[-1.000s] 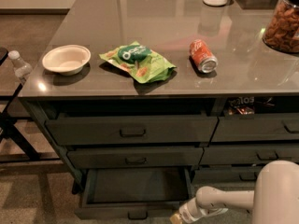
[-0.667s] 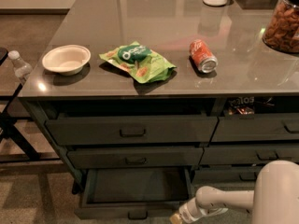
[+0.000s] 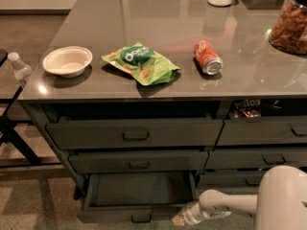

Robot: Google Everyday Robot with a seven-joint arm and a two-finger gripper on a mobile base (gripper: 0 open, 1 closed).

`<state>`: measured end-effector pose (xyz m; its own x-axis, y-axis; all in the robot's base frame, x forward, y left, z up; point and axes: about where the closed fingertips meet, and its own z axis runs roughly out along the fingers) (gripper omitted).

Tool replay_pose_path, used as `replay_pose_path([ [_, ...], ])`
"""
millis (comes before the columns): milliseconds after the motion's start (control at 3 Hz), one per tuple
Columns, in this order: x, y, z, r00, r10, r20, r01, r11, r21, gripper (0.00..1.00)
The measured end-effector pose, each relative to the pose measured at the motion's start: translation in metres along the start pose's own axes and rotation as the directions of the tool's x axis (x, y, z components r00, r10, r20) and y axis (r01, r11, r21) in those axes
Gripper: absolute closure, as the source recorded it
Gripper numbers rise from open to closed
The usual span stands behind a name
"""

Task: Close bottom drawer

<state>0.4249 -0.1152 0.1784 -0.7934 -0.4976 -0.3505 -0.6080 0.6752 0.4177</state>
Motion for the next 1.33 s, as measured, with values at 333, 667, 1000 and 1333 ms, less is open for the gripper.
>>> replay_pose_path([
  [333, 0.0, 0.0, 0.0, 1.0, 0.0, 0.0, 0.0, 1.0, 0.0, 1.0],
  [667, -0.028, -0.014, 0.0, 0.999, -0.022, 0.03, 0.021, 0.9988, 0.044, 1.0],
  [1000, -0.028, -0.014, 0.0, 0.999, -0.022, 0.03, 0.021, 0.9988, 0.044, 1.0],
  [1333, -0.03, -0.028, 0.014, 1.0, 0.017, 0.026, -0.019, 0.9977, 0.065, 1.0],
])
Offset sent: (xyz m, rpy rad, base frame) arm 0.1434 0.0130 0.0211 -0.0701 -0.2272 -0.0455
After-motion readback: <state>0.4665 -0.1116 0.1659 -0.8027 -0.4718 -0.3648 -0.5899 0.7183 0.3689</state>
